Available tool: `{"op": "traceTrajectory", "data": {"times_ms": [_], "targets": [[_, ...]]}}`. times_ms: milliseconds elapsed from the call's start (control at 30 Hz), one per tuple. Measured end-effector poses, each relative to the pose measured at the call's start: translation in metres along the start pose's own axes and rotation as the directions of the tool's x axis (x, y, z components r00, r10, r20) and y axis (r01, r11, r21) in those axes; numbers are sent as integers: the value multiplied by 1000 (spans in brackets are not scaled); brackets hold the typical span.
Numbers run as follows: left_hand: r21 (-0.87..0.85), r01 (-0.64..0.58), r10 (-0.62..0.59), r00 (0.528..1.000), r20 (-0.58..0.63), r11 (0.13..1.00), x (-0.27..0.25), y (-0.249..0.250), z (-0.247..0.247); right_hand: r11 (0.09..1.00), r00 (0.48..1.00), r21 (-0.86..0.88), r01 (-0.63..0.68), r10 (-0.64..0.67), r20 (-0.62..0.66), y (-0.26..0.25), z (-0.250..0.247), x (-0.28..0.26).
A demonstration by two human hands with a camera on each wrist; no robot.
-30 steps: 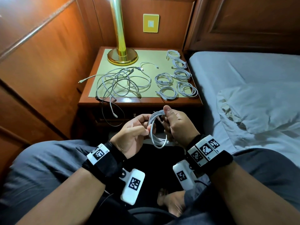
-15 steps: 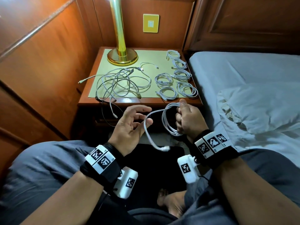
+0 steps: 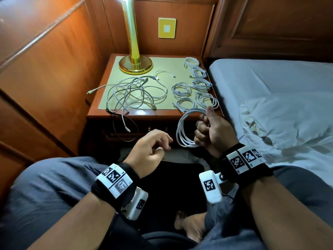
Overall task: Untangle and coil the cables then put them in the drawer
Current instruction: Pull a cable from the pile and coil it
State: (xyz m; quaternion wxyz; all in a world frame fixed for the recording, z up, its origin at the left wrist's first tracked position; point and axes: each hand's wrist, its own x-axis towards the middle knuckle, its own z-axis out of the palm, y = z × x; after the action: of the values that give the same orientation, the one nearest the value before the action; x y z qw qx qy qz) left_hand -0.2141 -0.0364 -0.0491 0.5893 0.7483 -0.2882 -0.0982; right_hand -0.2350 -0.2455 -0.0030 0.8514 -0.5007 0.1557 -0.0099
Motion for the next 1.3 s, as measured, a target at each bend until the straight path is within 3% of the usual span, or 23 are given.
{"op": "traceTrajectory", "data": {"times_ms": [100, 233, 333, 467, 533, 633, 700, 867, 1000, 1100, 1300], "targets": [[-336, 235, -256, 966, -18, 912, 1, 6, 2, 996, 993, 41, -76, 72, 94, 7, 10, -5], [-464, 392, -374, 918, 135, 795, -2, 13, 8, 987, 984, 111, -117, 100, 144, 12, 17, -7], [-553, 419, -417, 898, 139, 720, 0, 13, 14, 982, 988, 155, -106, 86, 130, 15, 17, -5], [-662, 399, -438, 891, 119, 634, 3, 16, 21, 991, 999, 135, -19, 13, 47, 25, 16, -1], [-679, 354, -441, 896, 48, 643, 4, 15, 22, 987, 993, -107, 117, -118, -4, 31, 12, 2], [-598, 256, -412, 901, -139, 760, 7, 8, 20, 784, 953, -567, 252, -302, 5, 36, 6, 4], [-530, 210, -386, 889, -246, 821, 9, 4, 18, 704, 946, -661, 259, -325, 25, 37, 6, 5], [-499, 84, -341, 825, -451, 863, 13, -1, 11, 731, 963, -630, 263, -238, 127, 42, 8, 7], [-716, 72, -496, 769, -403, 694, 18, 6, 8, 735, 954, -609, 298, -233, 186, 47, 11, 2], [-788, 54, -513, 786, -345, 613, 18, 10, 8, 711, 945, -623, 326, -255, 203, 53, 13, 0], [-832, 18, -498, 809, -313, 554, 16, 14, 12, 669, 937, -661, 340, -299, 180, 62, 13, -2]]}}
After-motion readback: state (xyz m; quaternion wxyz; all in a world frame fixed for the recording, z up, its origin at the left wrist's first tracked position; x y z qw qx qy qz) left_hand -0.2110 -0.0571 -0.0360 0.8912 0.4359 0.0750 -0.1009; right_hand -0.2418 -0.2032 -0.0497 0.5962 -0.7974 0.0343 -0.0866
